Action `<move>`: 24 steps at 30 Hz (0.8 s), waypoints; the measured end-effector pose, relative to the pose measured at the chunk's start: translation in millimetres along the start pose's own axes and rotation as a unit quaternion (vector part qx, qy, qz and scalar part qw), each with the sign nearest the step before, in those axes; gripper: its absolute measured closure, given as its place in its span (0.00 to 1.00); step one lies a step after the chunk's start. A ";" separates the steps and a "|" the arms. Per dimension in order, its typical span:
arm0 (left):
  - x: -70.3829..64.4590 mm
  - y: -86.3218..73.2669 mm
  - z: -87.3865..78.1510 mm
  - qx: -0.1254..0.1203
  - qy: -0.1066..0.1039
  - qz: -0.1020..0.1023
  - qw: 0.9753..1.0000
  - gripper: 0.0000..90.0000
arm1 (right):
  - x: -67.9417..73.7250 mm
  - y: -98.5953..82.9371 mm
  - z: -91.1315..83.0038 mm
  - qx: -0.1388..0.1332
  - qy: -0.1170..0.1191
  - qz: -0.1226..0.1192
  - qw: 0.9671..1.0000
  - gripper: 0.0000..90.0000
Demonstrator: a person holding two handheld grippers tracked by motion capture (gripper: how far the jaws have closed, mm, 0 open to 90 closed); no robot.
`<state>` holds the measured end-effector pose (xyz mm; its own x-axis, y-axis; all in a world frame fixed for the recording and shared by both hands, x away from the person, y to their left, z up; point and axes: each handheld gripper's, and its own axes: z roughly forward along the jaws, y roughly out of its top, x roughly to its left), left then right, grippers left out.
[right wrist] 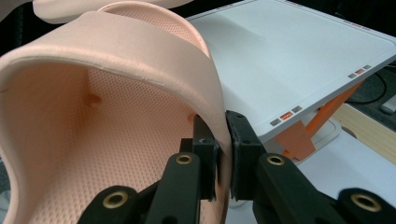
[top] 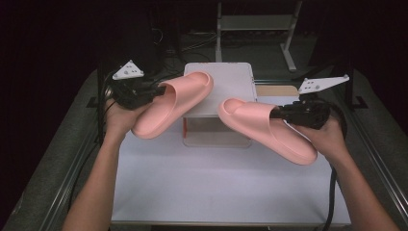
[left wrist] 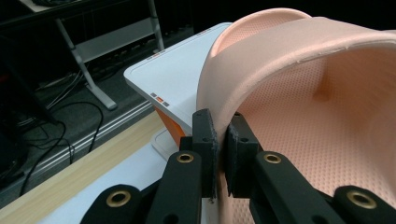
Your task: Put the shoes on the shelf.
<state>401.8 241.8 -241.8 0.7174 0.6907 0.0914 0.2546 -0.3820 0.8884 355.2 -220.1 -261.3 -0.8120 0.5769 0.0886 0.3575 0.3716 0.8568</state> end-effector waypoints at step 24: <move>30.8 17.3 31.7 0.020 0.017 -0.025 0.999 0.93 | -30.8 33.7 26.1 0.017 -0.004 -0.001 1.000 0.92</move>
<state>448.8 237.0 -237.9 0.6804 0.7300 0.0641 0.3152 -0.3706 0.8737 404.3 -206.4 -248.4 -0.8086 0.5824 0.0832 0.3721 0.3968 0.8391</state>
